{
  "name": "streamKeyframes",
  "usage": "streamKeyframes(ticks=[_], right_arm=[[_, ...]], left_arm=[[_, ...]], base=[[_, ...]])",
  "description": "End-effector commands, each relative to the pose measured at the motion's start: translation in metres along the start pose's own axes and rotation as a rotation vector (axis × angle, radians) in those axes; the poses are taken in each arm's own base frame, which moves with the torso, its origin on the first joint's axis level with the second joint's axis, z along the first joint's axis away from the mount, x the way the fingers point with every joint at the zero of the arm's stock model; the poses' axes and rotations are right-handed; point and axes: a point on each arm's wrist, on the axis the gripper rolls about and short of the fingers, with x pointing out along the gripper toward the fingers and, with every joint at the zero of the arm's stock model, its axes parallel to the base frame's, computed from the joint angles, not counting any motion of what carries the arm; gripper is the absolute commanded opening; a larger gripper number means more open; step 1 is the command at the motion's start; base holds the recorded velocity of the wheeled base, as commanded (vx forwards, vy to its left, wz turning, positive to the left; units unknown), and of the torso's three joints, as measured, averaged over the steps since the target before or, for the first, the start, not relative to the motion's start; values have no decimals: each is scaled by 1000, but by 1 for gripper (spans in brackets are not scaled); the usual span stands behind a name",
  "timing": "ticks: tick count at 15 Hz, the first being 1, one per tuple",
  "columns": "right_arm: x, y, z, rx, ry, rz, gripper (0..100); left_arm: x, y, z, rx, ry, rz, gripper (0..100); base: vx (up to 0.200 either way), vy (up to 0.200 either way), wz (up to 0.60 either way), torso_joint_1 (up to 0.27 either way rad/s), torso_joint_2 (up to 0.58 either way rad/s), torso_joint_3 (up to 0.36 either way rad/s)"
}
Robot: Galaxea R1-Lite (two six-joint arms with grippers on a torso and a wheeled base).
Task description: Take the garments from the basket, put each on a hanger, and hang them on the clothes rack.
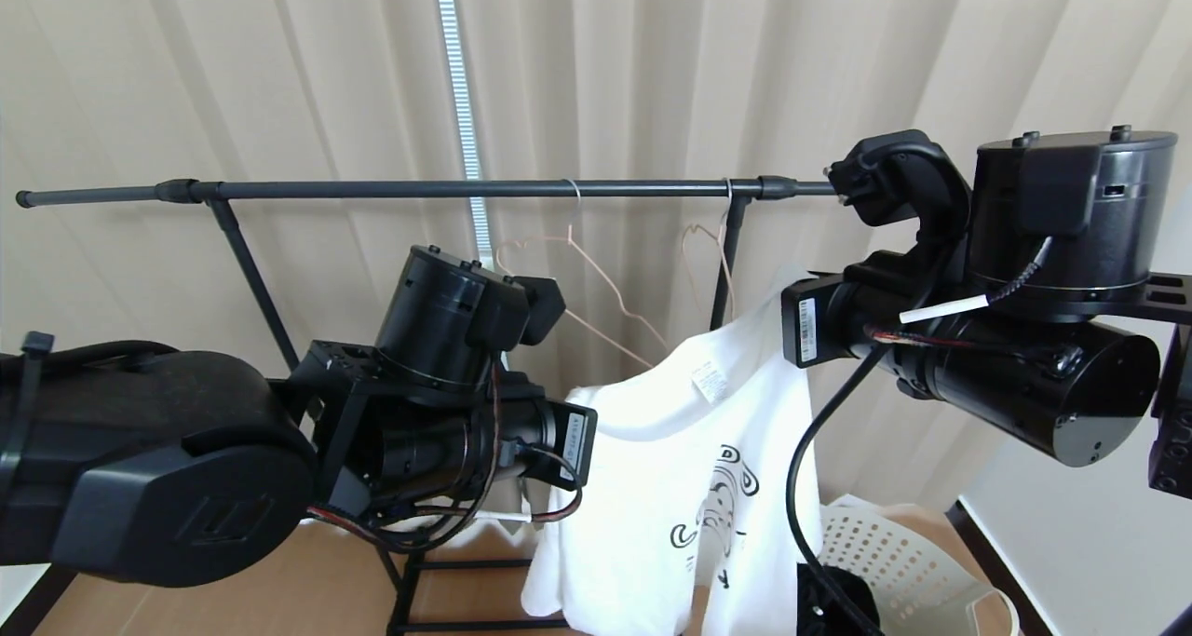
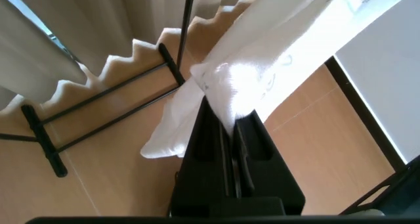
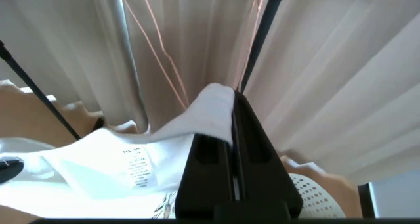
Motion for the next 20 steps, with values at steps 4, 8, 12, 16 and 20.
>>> streamKeyframes(ticks=[4, 8, 12, 16, 20], right_arm=[[2, 1, -3, -12, 20, -19, 0], [2, 1, -3, -12, 18, -30, 0], [3, 0, -3, -11, 18, -31, 0], [2, -1, -3, -12, 17, -33, 0], [2, -5, -4, -37, 20, -46, 0]], left_arm=[[0, 4, 2, -6, -7, 11, 0], [-5, 4, 0, -8, -10, 11, 0], [-7, 4, 1, -3, -16, 9, 100], [-8, 4, 4, -6, -47, 1, 100], [-8, 4, 1, -8, -44, 3, 100]], base=[[0, 0, 0, 0, 0, 0], [0, 0, 0, 0, 0, 0], [0, 0, 0, 0, 0, 0], [0, 0, 0, 0, 0, 0], [0, 0, 0, 0, 0, 0]])
